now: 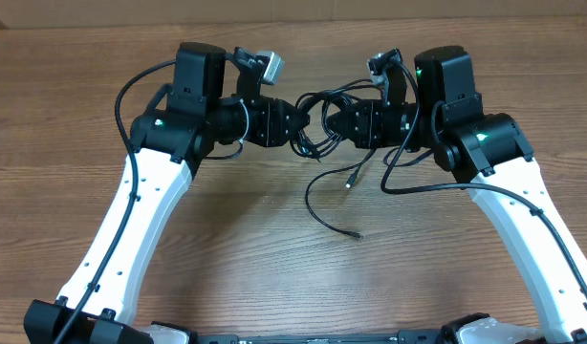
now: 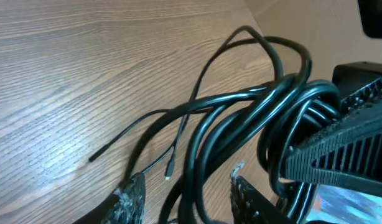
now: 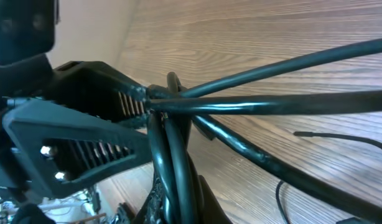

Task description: Untangle cables

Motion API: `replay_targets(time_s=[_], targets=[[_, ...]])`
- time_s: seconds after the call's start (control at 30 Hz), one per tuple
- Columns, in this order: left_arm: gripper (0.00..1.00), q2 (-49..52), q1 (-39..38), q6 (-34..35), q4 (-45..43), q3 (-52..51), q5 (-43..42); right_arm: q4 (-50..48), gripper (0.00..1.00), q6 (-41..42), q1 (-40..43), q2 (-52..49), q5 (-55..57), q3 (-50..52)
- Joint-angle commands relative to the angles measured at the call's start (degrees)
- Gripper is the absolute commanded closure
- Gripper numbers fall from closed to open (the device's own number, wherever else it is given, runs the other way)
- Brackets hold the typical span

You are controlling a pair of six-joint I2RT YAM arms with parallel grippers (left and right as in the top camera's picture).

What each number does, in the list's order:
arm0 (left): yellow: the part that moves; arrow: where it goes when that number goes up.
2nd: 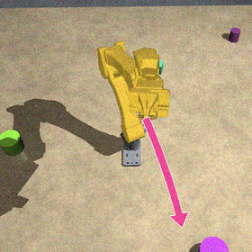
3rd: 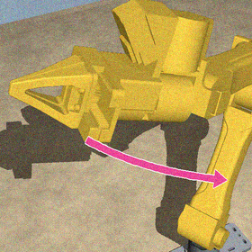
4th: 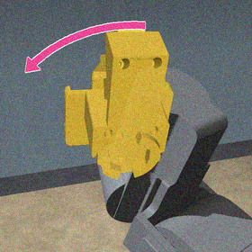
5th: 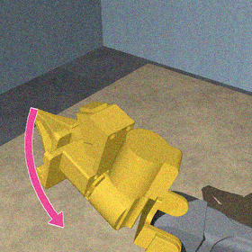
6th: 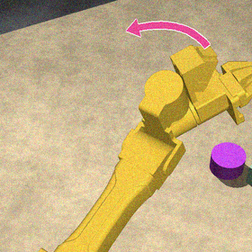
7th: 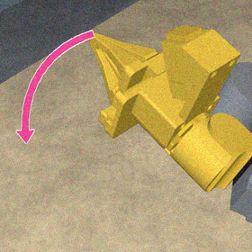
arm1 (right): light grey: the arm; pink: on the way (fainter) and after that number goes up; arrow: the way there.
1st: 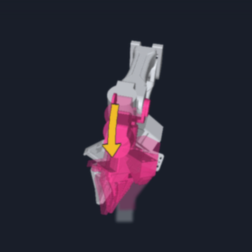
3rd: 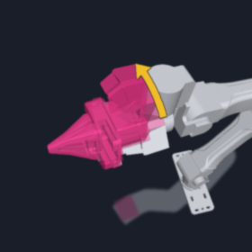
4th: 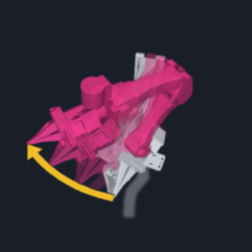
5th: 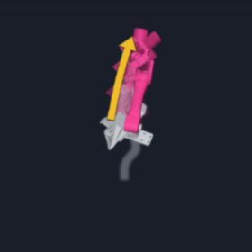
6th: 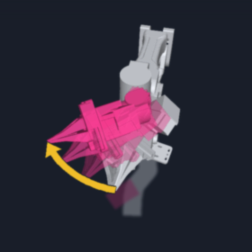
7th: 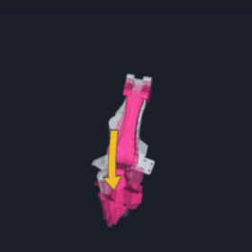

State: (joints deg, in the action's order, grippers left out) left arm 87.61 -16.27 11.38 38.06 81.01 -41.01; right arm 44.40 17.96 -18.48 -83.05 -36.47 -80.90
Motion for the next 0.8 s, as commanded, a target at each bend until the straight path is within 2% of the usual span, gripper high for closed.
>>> replay_targets(time_s=[0.0,0.13,0.23,0.27,0.33,0.4,0.43,0.5,0.57,0.77], targets=[[0.64,-0.7,-1.2,-1.0,-0.8,0.7,0.6,-0.6,0.96,0.0,-0.2,0.4,-2.2,-0.5],[0.77,-0.7,-1.3,-1.1,-0.8,0.7,0.7,-0.6,0.96,0.0,-0.2,0.4,-2.2,-0.5],[0.79,-0.7,-1.3,-1.1,-0.8,0.7,0.7,-0.6,0.96,0.0,-0.2,0.4,-2.0,-0.5],[0.78,-0.7,-1.3,-1.1,-0.8,0.7,0.7,-0.6,0.96,0.0,-0.2,0.4,-1.4,-0.5],[0.66,-0.7,-1.3,-1.0,-0.7,0.7,0.6,-0.6,0.96,0.0,-0.2,0.4,-0.5,-0.5],[0.62,-0.7,-1.3,-1.1,-0.7,0.7,0.7,-0.5,0.96,0.0,-0.2,0.4,-0.2,-0.5],[0.54,-0.7,-1.3,-1.1,-0.7,0.7,0.7,-0.4,0.96,0.0,-0.2,0.4,0.5,-0.5],[0.53,-0.7,-1.3,-1.1,-0.7,0.7,0.7,-0.2,0.96,0.0,-0.2,0.4,1.4,-0.5],[0.64,-0.7,-1.3,-1.0,-0.6,0.7,0.7,0.0,0.96,0.0,-0.2,0.4,1.9,-0.5],[0.82,-0.7,-1.4,-1.1,-0.8,0.7,0.6,0.3,0.96,0.0,-0.2,0.4,1.7,-0.5]])
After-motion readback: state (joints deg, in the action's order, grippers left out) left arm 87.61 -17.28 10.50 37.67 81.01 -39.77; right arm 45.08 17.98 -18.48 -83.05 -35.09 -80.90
